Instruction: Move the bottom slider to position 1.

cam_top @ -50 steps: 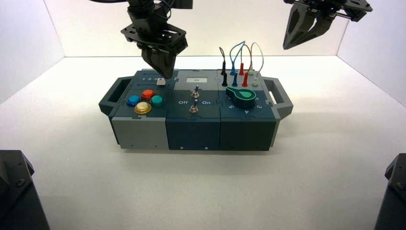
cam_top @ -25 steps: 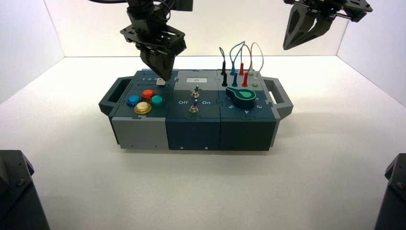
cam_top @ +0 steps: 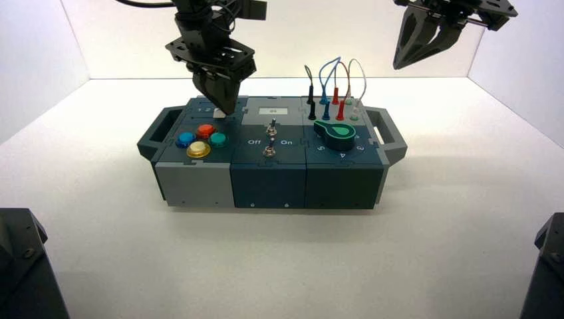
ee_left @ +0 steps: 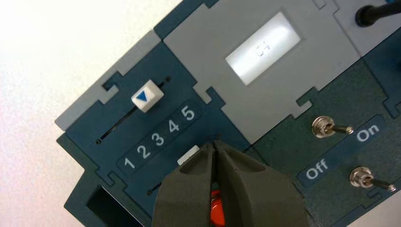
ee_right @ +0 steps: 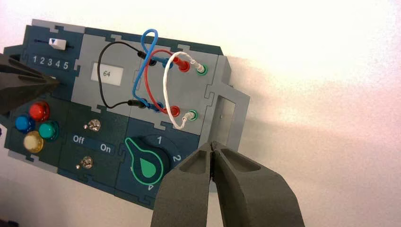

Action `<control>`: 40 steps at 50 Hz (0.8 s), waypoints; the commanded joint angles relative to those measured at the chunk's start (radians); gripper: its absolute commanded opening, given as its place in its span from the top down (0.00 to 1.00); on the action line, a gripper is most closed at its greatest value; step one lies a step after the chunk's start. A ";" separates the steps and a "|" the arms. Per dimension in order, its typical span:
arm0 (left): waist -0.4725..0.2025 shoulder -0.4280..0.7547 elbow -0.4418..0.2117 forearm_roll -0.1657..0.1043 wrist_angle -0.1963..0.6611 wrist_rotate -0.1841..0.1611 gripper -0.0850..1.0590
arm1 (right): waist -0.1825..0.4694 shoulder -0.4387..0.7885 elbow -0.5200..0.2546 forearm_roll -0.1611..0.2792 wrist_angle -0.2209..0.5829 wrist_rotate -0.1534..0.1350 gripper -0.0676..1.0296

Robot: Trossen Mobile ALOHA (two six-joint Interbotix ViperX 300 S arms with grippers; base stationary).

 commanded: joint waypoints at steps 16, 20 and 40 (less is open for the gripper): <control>0.032 -0.018 0.005 0.003 -0.002 0.009 0.95 | 0.003 0.003 -0.011 0.003 -0.011 0.000 0.96; 0.034 -0.018 0.005 0.005 -0.003 0.012 0.95 | 0.003 0.005 -0.011 0.003 -0.011 0.000 0.96; 0.060 -0.018 0.002 0.005 -0.003 0.018 0.95 | 0.003 0.005 -0.011 0.002 -0.011 -0.002 0.96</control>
